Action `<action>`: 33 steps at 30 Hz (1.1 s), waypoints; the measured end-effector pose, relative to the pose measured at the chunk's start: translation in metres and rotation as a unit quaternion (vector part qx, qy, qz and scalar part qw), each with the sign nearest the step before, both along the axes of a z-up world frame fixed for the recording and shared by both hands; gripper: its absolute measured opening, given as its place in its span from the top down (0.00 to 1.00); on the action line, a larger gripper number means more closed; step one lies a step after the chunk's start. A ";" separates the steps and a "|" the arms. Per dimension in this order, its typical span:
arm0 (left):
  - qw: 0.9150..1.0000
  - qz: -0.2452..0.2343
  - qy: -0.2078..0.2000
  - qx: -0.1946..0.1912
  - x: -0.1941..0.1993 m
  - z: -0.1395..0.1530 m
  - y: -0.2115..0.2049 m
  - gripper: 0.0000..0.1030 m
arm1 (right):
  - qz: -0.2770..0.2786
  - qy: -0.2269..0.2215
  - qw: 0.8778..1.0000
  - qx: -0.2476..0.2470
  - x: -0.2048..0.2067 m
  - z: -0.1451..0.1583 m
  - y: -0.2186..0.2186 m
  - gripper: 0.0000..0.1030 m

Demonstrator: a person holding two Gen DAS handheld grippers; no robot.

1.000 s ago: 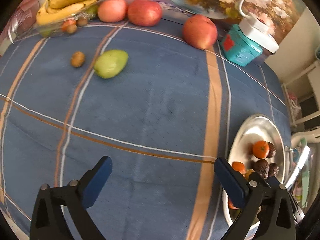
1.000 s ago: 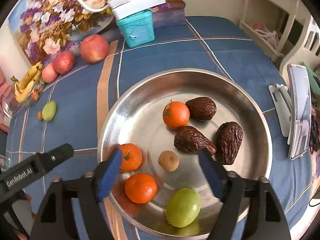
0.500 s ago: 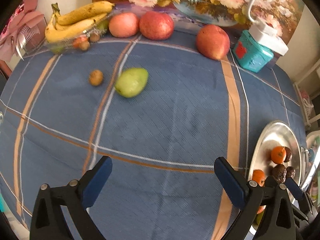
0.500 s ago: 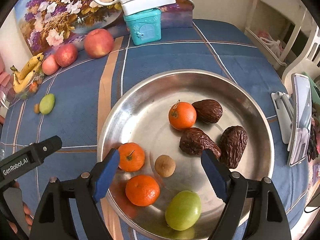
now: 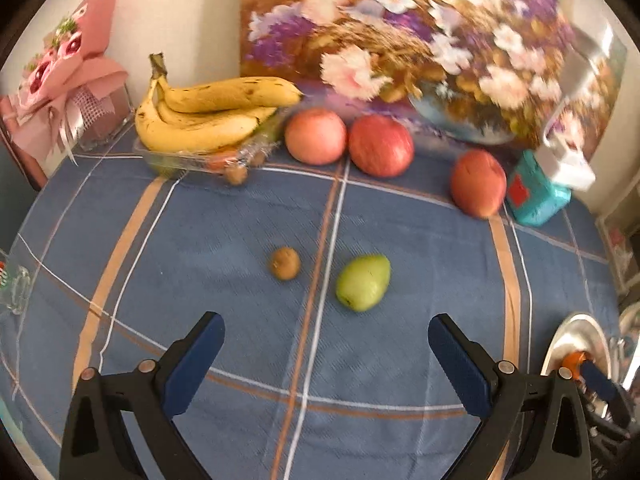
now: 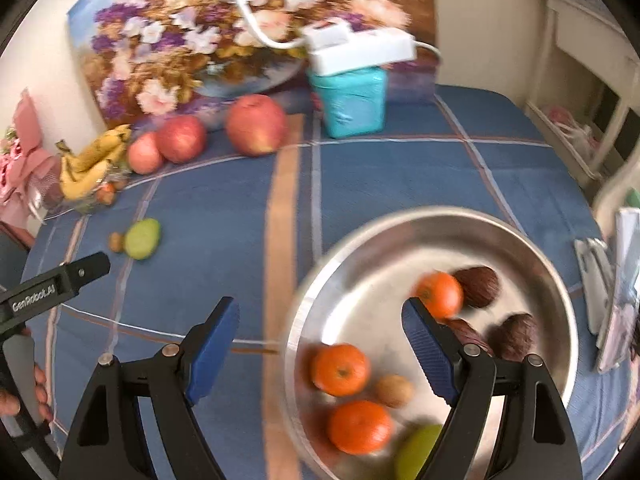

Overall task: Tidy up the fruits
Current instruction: 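Move both tools back toward the green pear and the brown fruit, then grasp the green pear with the right tool while the left tool grasps the brown fruit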

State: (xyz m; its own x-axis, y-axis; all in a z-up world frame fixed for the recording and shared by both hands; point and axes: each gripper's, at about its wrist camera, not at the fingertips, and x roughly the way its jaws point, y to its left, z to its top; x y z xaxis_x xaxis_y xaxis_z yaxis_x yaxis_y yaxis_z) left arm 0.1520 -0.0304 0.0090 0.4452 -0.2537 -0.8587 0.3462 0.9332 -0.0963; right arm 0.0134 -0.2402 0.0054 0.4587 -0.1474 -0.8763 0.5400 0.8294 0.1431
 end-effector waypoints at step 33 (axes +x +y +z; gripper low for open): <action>0.981 0.065 0.093 -0.154 0.088 -0.074 0.032 0.56 | 0.153 -0.015 0.985 0.082 0.181 -0.054 0.102 0.30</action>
